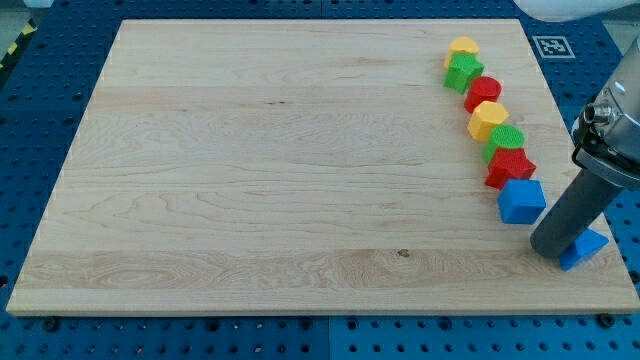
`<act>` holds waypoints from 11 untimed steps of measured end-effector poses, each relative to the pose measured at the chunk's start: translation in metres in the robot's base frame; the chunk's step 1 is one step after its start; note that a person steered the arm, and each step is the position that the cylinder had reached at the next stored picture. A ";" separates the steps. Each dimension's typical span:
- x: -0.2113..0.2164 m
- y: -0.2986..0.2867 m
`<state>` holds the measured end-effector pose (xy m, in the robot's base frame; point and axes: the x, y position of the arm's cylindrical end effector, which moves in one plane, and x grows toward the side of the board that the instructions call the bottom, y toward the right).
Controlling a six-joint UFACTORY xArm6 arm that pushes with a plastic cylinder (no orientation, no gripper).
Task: Point your arm at the top side of the yellow heart
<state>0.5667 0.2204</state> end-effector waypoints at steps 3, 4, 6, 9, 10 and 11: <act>-0.067 -0.101; -0.123 -0.132; -0.281 -0.129; -0.348 -0.029; -0.347 -0.013; -0.322 0.033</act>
